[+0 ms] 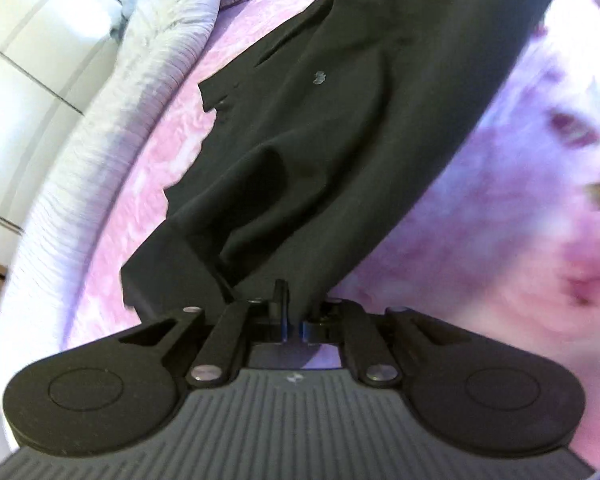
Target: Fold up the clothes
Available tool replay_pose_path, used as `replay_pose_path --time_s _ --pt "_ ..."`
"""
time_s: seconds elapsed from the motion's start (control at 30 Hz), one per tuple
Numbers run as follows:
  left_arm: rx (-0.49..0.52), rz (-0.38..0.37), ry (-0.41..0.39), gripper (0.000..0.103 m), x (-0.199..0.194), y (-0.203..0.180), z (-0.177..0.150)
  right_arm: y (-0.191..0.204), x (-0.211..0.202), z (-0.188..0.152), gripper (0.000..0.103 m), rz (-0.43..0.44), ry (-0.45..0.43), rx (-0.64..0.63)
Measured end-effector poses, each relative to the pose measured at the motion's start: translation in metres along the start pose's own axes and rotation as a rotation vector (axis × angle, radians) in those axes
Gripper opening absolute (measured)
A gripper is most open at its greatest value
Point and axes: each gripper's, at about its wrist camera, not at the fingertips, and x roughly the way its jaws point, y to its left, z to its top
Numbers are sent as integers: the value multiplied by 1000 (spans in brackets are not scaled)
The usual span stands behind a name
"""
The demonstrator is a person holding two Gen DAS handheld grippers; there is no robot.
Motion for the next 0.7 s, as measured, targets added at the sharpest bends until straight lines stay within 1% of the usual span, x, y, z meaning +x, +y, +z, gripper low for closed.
replay_pose_path --time_s 0.1,0.13,0.17,0.23,0.27,0.33,0.37,0.4,0.43,0.47,0.5,0.53,0.57,0.6,0.7 --pt "-29 -133 49 5 -48 0 -7 6 15 -14 3 -104 75 -191" --pt "-60 -182 75 5 -54 -8 -13 3 21 -22 3 -132 108 -238" --pt "-93 -231 103 5 -59 -16 -19 -5 29 -30 3 -151 137 -250" --pt "-155 -315 175 9 -55 -32 -24 -28 43 -45 3 -180 189 -234" --pt "-179 -336 197 15 -55 -33 -26 -40 48 -52 3 -199 205 -216" --pt "-224 -374 237 17 -56 -33 -30 -69 51 -59 4 -260 208 -174" --pt "-247 -393 257 24 -57 -33 -32 -82 50 -59 6 -293 208 -149" --pt "-269 -412 277 34 -57 -32 -34 -92 48 -57 9 -327 214 -133" --pt "-307 -407 283 38 -60 -25 -37 -98 45 -53 17 -373 226 -133" --pt "-364 -391 284 45 -63 -11 -42 -100 43 -48 25 -421 238 -152" --pt "-423 -374 284 50 -67 3 -47 -97 39 -42 30 -444 234 -185" --pt "-478 -350 279 53 -69 19 -51 -92 34 -34 41 -454 222 -221" --pt "-529 -317 266 62 -67 38 -54 -87 30 -26 46 -464 210 -257" --pt "-570 -276 249 65 -63 60 -56 -79 26 -18 47 -467 184 -293" --pt "-657 -174 181 65 -41 128 -53 -47 25 9 49 -441 100 -389"
